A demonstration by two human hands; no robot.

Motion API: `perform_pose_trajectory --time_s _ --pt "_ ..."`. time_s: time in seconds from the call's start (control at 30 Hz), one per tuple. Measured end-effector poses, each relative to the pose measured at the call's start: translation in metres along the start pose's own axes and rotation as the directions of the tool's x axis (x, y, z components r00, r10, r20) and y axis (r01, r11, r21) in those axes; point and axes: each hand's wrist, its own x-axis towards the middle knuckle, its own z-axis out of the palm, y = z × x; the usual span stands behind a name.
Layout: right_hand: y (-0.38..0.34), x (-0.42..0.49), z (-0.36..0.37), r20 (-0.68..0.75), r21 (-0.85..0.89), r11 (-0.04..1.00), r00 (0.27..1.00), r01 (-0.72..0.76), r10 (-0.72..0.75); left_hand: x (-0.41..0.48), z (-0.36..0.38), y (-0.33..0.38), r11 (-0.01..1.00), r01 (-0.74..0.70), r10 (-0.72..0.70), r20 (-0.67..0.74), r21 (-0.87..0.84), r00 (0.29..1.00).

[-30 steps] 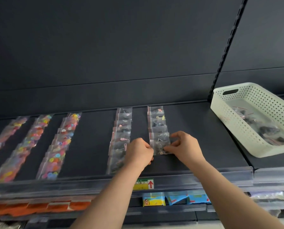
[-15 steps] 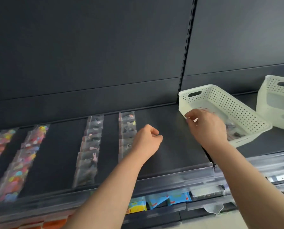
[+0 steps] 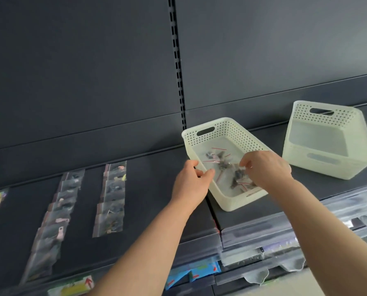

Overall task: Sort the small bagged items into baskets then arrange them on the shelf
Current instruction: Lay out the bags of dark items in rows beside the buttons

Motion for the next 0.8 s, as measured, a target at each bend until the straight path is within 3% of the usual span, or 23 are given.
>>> perform_pose_trajectory --time_s 0.17,0.3,0.47,0.57,0.63,0.7,0.8 --pt "0.002 0.007 -0.006 0.236 -0.055 0.967 0.944 0.250 -0.231 0.004 0.006 0.008 1.000 0.003 -0.002 -0.029 0.029 1.000" --pt "-0.001 0.013 -0.005 0.320 -0.119 0.944 0.912 0.308 -0.258 0.002 0.008 0.009 0.999 0.040 -0.040 -0.029 -0.021 0.999" --pt "-0.002 0.018 0.002 0.246 -0.083 0.958 0.937 0.276 -0.249 -0.002 0.007 0.010 0.998 0.045 -0.047 -0.037 -0.050 0.998" --pt "-0.002 0.020 0.004 0.084 0.138 0.959 0.962 0.248 -0.261 -0.004 0.006 0.010 0.997 0.043 -0.046 -0.046 -0.065 0.998" --pt "-0.006 0.018 0.000 0.010 0.376 0.899 0.969 0.224 -0.246 -0.005 0.004 0.011 0.996 0.028 -0.033 -0.058 -0.083 0.998" --pt "-0.014 0.013 -0.007 -0.014 0.580 0.795 0.977 0.180 -0.212 -0.008 0.001 0.011 0.995 0.010 -0.017 -0.073 -0.098 0.997" --pt "-0.024 0.006 -0.016 0.049 0.724 0.686 0.987 0.071 -0.153 -0.011 -0.008 0.012 0.993 -0.016 0.005 -0.087 -0.121 0.996"
